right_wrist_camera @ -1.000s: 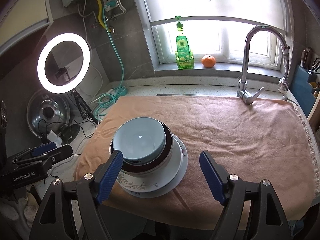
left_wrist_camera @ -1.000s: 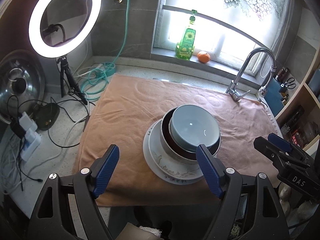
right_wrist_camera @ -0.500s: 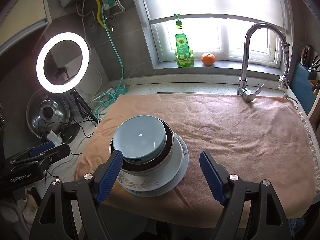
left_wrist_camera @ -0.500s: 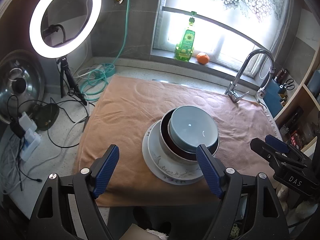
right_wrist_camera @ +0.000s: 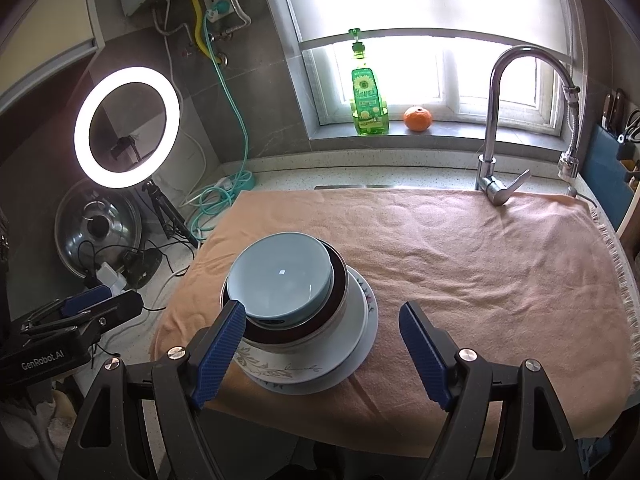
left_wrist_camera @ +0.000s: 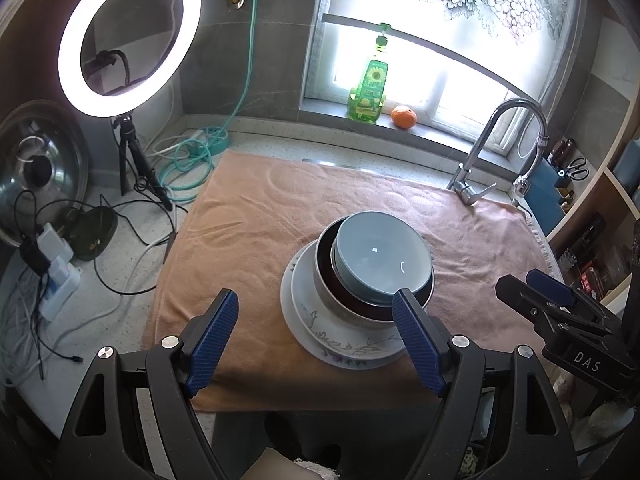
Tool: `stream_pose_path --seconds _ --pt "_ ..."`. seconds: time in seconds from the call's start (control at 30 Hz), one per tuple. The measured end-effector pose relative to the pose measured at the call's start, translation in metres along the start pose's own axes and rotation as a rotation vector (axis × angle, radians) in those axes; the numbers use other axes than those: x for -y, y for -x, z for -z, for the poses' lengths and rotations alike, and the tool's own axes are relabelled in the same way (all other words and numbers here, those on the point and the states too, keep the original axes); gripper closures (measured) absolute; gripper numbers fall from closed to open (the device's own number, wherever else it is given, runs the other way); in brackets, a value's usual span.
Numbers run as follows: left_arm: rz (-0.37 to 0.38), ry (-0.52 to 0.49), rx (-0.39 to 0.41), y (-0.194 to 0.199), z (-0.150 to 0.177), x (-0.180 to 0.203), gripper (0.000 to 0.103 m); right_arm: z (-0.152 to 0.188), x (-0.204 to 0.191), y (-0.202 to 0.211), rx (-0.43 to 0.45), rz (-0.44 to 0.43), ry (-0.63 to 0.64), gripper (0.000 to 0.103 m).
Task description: Organize plates and bowls
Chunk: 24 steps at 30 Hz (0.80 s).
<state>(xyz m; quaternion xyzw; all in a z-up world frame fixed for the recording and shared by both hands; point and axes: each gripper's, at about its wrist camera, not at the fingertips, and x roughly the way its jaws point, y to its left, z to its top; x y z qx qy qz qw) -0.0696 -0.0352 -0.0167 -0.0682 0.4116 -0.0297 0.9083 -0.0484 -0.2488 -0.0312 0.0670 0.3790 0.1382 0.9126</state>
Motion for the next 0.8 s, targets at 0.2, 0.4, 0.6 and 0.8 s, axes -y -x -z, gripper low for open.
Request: stream_pose_path --seconds 0.2,0.4,0.6,0.8 --pt "-0.004 -0.007 -0.002 -0.0007 0.0001 0.0022 0.024 0.0007 -0.0005 -0.0017 -0.008 -0.002 0.001 0.027" --pt "-0.010 -0.005 -0.004 -0.0024 0.0003 0.0020 0.023 0.0018 -0.0014 -0.0032 -0.010 0.003 0.001 0.027" --pt "-0.023 -0.014 0.018 -0.0007 0.0001 0.0027 0.022 0.0010 0.0002 -0.0045 -0.008 0.005 -0.002 0.027" --pt "-0.023 -0.014 0.013 -0.0036 0.0005 0.0029 0.021 0.0024 0.0034 -0.0074 -0.021 0.000 -0.005 0.027"
